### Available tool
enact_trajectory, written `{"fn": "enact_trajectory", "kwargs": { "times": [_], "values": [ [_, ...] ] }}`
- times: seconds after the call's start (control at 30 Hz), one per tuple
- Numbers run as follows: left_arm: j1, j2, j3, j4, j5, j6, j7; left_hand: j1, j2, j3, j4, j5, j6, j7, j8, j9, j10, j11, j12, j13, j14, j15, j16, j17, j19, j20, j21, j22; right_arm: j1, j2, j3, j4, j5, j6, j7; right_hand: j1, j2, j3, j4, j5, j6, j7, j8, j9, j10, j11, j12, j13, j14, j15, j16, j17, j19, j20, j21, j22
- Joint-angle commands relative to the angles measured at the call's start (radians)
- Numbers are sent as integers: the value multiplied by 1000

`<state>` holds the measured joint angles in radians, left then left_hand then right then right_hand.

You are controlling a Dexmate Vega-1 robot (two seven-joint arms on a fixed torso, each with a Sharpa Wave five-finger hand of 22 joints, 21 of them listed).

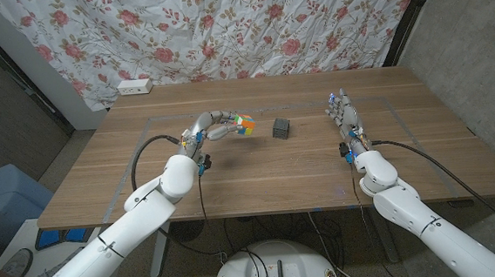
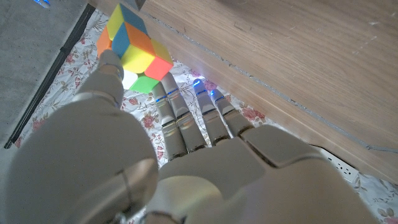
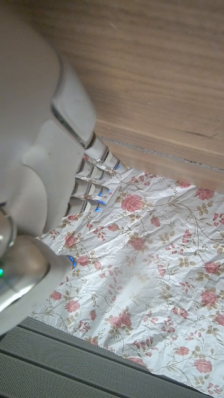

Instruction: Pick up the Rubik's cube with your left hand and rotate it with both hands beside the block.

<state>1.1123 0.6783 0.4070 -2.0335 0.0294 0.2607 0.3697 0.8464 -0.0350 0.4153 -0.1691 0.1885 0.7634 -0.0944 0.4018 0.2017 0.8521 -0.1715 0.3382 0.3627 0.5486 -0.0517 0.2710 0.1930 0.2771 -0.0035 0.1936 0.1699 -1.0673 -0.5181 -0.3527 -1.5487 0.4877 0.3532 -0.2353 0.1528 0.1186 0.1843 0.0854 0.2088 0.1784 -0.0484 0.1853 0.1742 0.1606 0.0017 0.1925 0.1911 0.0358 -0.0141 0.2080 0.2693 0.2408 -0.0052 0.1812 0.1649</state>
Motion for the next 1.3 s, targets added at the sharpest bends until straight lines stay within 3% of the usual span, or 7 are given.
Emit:
{"fn": "enact_trajectory", "kwargs": {
  "times": [0.03,0.47,1.0,1.3],
  "values": [
    [-9,-20,5,37,-96,-72,22,15,24,-7,2,7,17,24,-4,8,35,-48,-6,5,-1,-143,-1,1,5,9,-1,4,-11,-37,-9,-44,-73,-28,-30,-6,3,8,-5,5,7,-3,4,3,7,1,3,-1,3,4,6,0,6,3,7,3],
    [-41,-44,26,97,-173,-149,-4,9,21,-16,2,8,2,26,-17,8,12,-46,-20,10,-14,-139,-7,-1,-1,14,-2,5,-11,-90,-33,-109,-228,-84,-84,-3,2,13,-10,6,13,-5,5,3,10,-1,4,-1,11,-2,9,-3,9,3,7,3],
    [-92,-77,38,186,-302,-236,-78,9,22,-20,1,10,-9,28,-28,9,-4,-45,-31,15,-26,-131,-14,-3,-9,17,-3,5,20,-136,-60,-151,-325,-143,-68,13,-3,22,-29,6,12,-5,4,3,16,0,6,-1,18,-2,10,-9,12,2,8,3],
    [-107,-85,37,211,-361,-269,-109,9,25,-22,2,11,-9,30,-32,9,-4,-45,-33,18,-29,-128,-16,-3,-7,33,-1,5,42,-158,-86,-202,-412,-216,-83,31,-8,30,-50,4,19,-42,6,3,20,0,6,0,18,0,9,-13,10,2,6,2]
  ]
}}
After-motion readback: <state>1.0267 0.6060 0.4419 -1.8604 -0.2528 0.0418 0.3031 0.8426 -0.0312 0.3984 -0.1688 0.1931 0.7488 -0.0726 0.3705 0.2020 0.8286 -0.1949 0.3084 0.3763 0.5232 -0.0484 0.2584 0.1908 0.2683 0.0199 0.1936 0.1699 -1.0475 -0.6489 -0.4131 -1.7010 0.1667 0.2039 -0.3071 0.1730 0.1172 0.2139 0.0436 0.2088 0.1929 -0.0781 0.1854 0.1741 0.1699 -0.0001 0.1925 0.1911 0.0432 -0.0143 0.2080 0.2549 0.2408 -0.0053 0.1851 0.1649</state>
